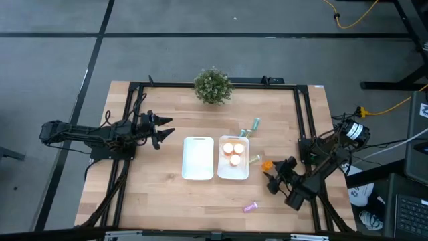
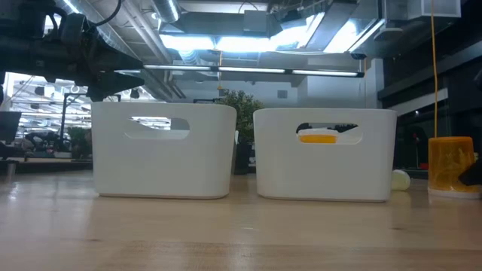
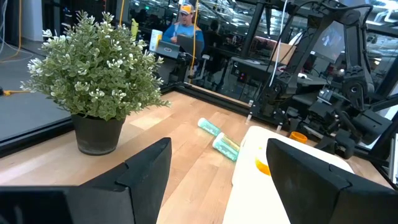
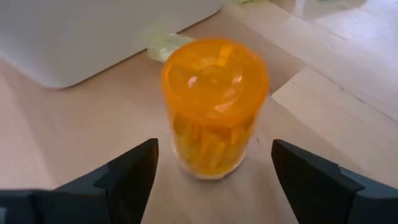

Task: Pick and place medicine bottles into bin by pill shape (circle, oval)
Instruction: Put the orange capsule bottle into the right white bin

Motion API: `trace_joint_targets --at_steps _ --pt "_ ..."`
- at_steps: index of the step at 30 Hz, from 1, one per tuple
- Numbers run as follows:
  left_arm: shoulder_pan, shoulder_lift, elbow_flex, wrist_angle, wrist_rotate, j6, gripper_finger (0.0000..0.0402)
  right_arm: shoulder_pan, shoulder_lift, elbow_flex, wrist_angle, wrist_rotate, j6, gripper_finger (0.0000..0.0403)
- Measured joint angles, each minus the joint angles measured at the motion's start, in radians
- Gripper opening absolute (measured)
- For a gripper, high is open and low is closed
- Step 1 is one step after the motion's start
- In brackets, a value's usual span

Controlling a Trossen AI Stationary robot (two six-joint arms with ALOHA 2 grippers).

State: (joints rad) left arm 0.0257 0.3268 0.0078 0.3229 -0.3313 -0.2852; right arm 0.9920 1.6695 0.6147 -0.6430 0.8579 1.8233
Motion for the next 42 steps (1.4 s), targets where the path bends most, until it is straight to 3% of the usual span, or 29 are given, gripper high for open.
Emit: trace_joint_targets --at_steps 21,37,42 --pt "0.0 0.0 0.0 0.0 0.0 0.0 0.0255 -0.08 0.0 0.0 0.073 0.004 -0.078 0.0311" --pt "0.0 0.0 0.0 0.0 0.0 0.0 0.0255 -0.08 0.0 0.0 0.075 0.034 -0.075 0.0202" --pt "0.0 0.0 0.0 0.0 0.0 0.0 0.0255 -0.08 0.0 0.0 0.075 0.039 -0.077 0.0186"
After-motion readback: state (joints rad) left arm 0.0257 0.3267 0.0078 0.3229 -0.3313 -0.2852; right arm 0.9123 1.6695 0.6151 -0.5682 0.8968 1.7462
